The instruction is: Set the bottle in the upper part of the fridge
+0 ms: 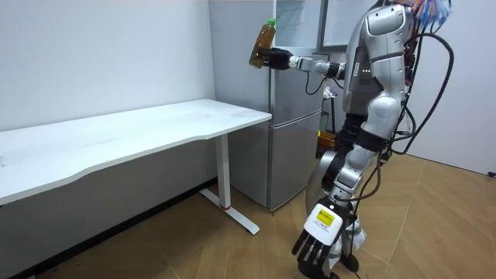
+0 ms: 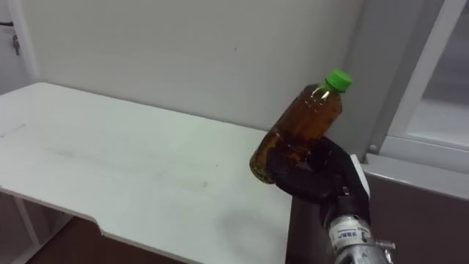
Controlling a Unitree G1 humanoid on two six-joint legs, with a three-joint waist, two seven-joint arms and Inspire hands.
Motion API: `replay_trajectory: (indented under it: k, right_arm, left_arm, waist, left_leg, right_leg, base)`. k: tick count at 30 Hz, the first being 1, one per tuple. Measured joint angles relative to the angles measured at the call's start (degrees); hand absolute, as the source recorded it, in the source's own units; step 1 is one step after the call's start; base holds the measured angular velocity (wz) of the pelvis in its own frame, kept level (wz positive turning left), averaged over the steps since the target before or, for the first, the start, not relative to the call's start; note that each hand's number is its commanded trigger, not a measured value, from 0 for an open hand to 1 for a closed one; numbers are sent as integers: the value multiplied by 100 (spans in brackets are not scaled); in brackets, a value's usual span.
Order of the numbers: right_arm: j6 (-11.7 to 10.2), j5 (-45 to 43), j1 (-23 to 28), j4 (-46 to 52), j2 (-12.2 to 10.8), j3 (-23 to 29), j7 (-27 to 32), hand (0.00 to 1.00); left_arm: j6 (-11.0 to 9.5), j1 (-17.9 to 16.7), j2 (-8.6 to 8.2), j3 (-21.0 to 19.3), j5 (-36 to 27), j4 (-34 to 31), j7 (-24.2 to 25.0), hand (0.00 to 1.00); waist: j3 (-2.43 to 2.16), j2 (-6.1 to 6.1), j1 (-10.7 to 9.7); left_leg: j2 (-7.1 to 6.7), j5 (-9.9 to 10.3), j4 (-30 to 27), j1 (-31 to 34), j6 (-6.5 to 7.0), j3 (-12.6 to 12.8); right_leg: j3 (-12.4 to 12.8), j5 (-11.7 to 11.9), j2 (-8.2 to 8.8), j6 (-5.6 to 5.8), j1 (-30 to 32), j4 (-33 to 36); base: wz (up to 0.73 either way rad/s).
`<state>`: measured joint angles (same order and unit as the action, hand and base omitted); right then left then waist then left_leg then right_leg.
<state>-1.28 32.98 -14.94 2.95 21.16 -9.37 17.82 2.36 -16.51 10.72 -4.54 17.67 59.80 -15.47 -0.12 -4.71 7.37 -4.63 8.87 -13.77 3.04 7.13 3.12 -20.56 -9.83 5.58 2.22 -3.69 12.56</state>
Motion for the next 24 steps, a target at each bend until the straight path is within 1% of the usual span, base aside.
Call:
replay_trajectory:
  k: [1, 2, 3, 4, 6, 7, 10, 11, 16, 18, 20, 24]
  right_arm:
    - [0, -9, 0, 132, 35, 66, -16, 100]
    - [0, -10, 0, 210, 71, 95, -14, 100]
    - [1, -11, 0, 368, 161, 164, -16, 100]
    - [1, -87, 0, 534, 249, 250, -1, 100]
    - [1, -268, 0, 779, 351, 423, -1, 100]
    - [0, -412, 0, 951, 394, 541, 34, 100]
    - [-51, -445, 0, 1230, 471, 845, 156, 100]
    - [-63, -446, 0, 1253, 487, 894, 203, 100]
    - [-63, -453, 65, 1305, 499, 1399, 498, 100]
    - [-63, -453, 73, 1305, 498, 1551, 520, 100]
    - [-62, -458, 73, 1304, 498, 1710, 530, 100]
    - [-61, -700, 73, 1304, 499, 1845, 527, 100]
  left_arm:
    - [3, -13, -4, -9, -1, 29, -9, 0]
    - [3, -15, -5, -18, -1, 45, -10, 0]
    - [5, -21, -6, -45, -1, 50, -10, 0]
    - [0, -25, -17, -132, 1, 50, -10, 0]
    - [-12, -27, -38, -238, 0, 51, -10, 0]
    - [-37, -31, -37, -265, 0, 53, -10, 0]
    - [-63, -71, -36, -299, 2, 53, -13, 0]
    - [-67, -76, -36, -301, 2, 53, -13, 0]
    - [-69, -117, -45, -401, 12, 48, -22, 0]
    - [-69, -144, -61, -430, 10, 49, -30, 0]
    - [-69, -157, -66, -432, 3, 49, -35, 0]
    - [-71, -203, -66, -432, 5, 55, -35, 0]
  waist:
    - [-23, 23, -19]
    - [-29, 32, -26]
    - [-37, 35, -31]
    - [-37, 35, -36]
    - [-38, 33, -51]
    - [-40, 29, -88]
    - [-46, 7, -187]
    - [-51, -5, -214]
    - [-15, -110, -398]
    - [-5, -125, -437]
    - [-15, -148, -468]
    - [-4, -129, -567]
  left_leg:
    - [-2, 0, 5, -15, 2, 5]
    - [-3, 0, 9, -24, 3, 5]
    - [-7, -1, 21, -43, 4, 7]
    - [-3, -1, 24, -63, 4, 24]
    - [10, -1, 25, -74, 3, 66]
    - [14, -1, 27, -77, 2, 81]
    - [20, 0, 27, -92, 1, 106]
    - [21, 0, 28, -97, 1, 111]
    - [38, 17, 27, -107, -32, 155]
    - [46, 19, 27, -103, -33, 176]
    - [84, 36, 24, -117, -43, 247]
    - [100, 43, 23, -149, -47, 258]
  right_leg:
    - [2, 0, 5, 0, -7, 6]
    - [2, 0, 7, 0, -12, 8]
    - [2, 0, 11, 0, -22, 10]
    - [5, 0, 12, 1, -33, 11]
    - [18, 0, 22, 1, -32, 11]
    - [30, 0, 28, 1, -28, 11]
    - [41, 0, 25, 0, -36, 9]
    - [43, 0, 25, 0, -40, 8]
    - [141, 8, -7, -6, -24, 14]
    - [141, 19, 0, -11, -8, 13]
    - [161, 55, -27, -17, 1, 9]
    - [180, 64, -62, -18, -32, 7]
  base:
    - [-4]
    - [0]
    - [-4]
    - [-6]
    - [-10]
    - [-10]
    - [-5]
    - [-4]
    - [-6]
    - [-9]
    - [-16]
    - [-3]
